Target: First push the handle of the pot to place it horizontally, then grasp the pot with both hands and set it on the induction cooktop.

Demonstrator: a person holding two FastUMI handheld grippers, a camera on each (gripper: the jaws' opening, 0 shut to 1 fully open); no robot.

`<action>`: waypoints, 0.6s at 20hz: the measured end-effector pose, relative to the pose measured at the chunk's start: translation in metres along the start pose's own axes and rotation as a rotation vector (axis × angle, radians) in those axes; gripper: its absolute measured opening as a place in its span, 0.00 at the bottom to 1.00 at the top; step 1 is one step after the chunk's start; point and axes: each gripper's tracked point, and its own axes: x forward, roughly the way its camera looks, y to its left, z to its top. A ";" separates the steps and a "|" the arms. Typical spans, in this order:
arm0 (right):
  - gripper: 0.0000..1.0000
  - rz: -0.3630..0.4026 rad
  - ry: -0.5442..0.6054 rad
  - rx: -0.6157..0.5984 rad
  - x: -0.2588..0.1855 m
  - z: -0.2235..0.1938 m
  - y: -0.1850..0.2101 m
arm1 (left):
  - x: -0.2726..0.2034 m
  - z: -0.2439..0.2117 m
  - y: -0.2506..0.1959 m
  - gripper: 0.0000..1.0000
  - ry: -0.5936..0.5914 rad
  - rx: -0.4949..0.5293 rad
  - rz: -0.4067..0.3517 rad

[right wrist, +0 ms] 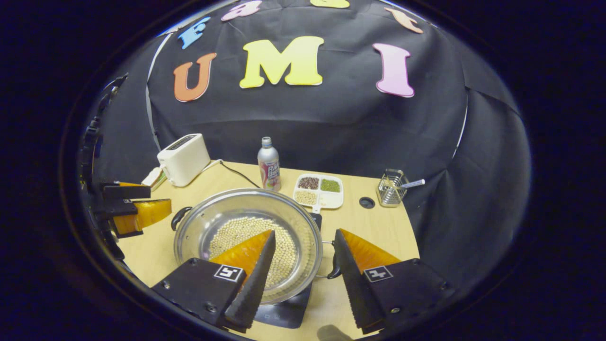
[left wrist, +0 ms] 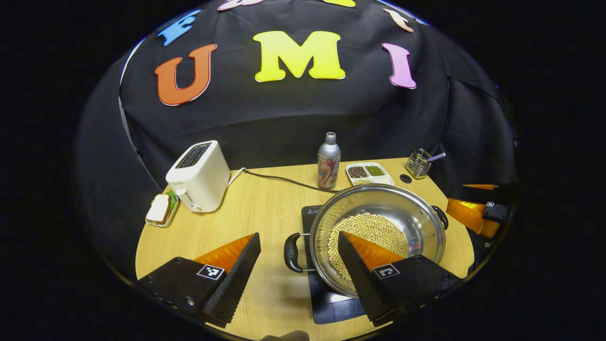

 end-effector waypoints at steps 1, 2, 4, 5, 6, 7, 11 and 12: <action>0.79 -0.004 -0.026 -0.013 -0.009 0.007 0.005 | -0.010 0.005 0.004 0.98 -0.025 0.001 0.001; 0.78 -0.007 -0.050 -0.026 -0.019 0.015 0.009 | -0.021 0.011 0.007 0.98 -0.047 -0.002 0.004; 0.78 -0.007 -0.103 -0.052 -0.043 0.032 0.020 | -0.043 0.024 0.013 0.98 -0.102 -0.015 0.004; 0.78 -0.004 -0.130 -0.063 -0.055 0.041 0.027 | -0.053 0.032 0.017 0.98 -0.127 -0.028 -0.006; 0.78 -0.002 -0.157 -0.072 -0.068 0.050 0.034 | -0.066 0.039 0.022 0.98 -0.155 -0.040 -0.007; 0.78 -0.007 -0.189 -0.084 -0.079 0.060 0.039 | -0.077 0.048 0.028 0.98 -0.186 -0.046 -0.006; 0.98 -0.007 -0.309 -0.101 -0.130 0.100 0.062 | -0.129 0.082 0.053 0.98 -0.307 -0.060 0.003; 1.00 -0.003 -0.341 -0.090 -0.148 0.108 0.069 | -0.145 0.089 0.060 0.98 -0.339 -0.054 0.009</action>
